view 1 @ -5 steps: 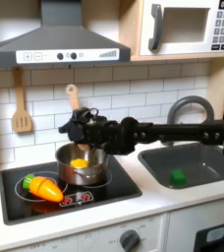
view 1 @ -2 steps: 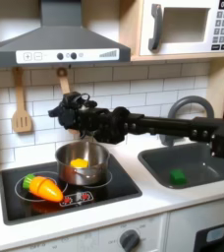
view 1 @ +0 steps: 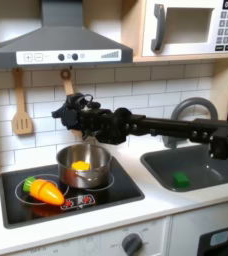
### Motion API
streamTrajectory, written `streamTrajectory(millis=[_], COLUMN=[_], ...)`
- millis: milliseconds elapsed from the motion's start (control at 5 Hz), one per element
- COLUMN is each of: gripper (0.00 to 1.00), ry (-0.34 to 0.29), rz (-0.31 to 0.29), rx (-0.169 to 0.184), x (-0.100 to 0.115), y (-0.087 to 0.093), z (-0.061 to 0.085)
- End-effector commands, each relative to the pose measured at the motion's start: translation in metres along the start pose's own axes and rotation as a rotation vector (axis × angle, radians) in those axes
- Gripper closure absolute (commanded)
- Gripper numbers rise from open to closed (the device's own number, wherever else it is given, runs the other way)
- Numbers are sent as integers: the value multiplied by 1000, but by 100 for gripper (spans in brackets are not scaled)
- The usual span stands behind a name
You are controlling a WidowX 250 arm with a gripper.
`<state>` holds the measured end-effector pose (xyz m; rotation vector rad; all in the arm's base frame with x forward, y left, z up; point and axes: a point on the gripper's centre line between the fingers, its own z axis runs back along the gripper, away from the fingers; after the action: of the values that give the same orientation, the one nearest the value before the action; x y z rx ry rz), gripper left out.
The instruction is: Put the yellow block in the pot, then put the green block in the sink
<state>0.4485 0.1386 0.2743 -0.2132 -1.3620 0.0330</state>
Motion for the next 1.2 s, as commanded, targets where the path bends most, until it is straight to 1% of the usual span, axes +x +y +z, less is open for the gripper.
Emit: streamTrajectory(millis=[0,200,600,1000], gripper=[100,100,100,100], ry=[-12,-19,-23,-23], rz=[-3,-5,-3,1], rx=[-8,-22,-34,-32], x=[6,9,12,12], y=[-2,-8,-14,-12], z=[-5,-8,-9,-10])
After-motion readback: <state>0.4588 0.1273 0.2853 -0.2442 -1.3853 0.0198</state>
